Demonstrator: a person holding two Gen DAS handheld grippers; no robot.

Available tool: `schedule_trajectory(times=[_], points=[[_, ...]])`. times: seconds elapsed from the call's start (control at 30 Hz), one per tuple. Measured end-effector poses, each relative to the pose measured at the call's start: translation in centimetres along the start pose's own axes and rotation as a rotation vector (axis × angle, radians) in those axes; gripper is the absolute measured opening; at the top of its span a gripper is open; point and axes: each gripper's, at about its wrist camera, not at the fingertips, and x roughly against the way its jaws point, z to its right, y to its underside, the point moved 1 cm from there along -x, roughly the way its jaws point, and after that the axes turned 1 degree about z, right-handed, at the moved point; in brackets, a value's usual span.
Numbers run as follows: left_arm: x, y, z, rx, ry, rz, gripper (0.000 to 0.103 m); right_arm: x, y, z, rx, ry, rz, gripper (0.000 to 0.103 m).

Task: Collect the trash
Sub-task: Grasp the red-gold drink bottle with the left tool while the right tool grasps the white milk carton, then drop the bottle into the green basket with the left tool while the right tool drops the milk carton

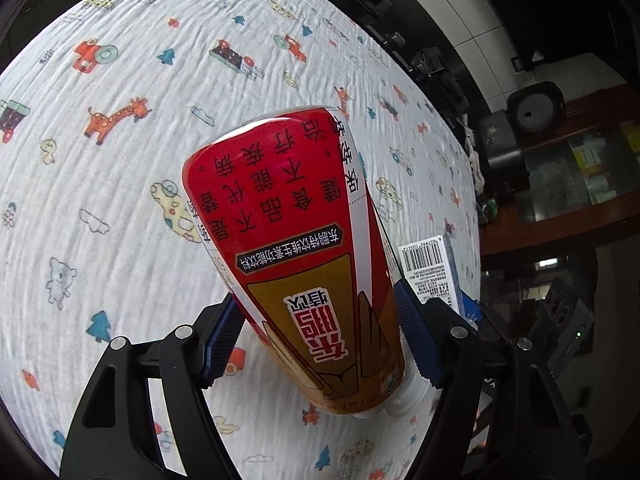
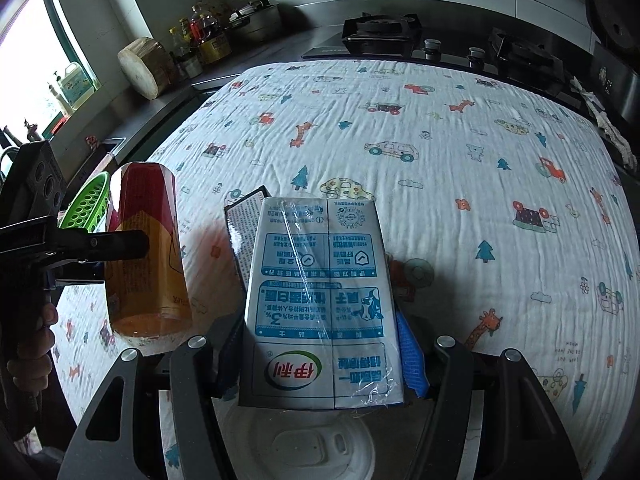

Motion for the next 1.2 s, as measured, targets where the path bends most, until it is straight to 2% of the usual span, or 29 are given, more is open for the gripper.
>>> schedule_trajectory(times=[0.2, 0.47, 0.67, 1.0, 1.2], points=[[4.1, -0.2, -2.5, -0.03, -0.007, 0.034, 0.072, 0.7, -0.1, -3.6, 0.034, -0.026, 0.008, 0.061], [11.0, -1.0, -7.3, -0.052, -0.036, 0.117, 0.072, 0.1, -1.2, -10.4, 0.104, -0.082, 0.01, 0.061], [17.0, -2.1, -12.7, -0.026, -0.074, 0.201, 0.072, -1.7, -2.5, -16.5, 0.16, -0.127, -0.005, 0.061], [26.4, -4.3, -23.6, 0.06, -0.18, 0.323, 0.072, -5.2, -5.5, -27.6, 0.257, -0.212, -0.028, 0.061], [29.9, -6.2, -28.8, 0.122, -0.225, 0.374, 0.072, -7.7, -7.6, -34.3, 0.307, -0.263, -0.04, 0.061]])
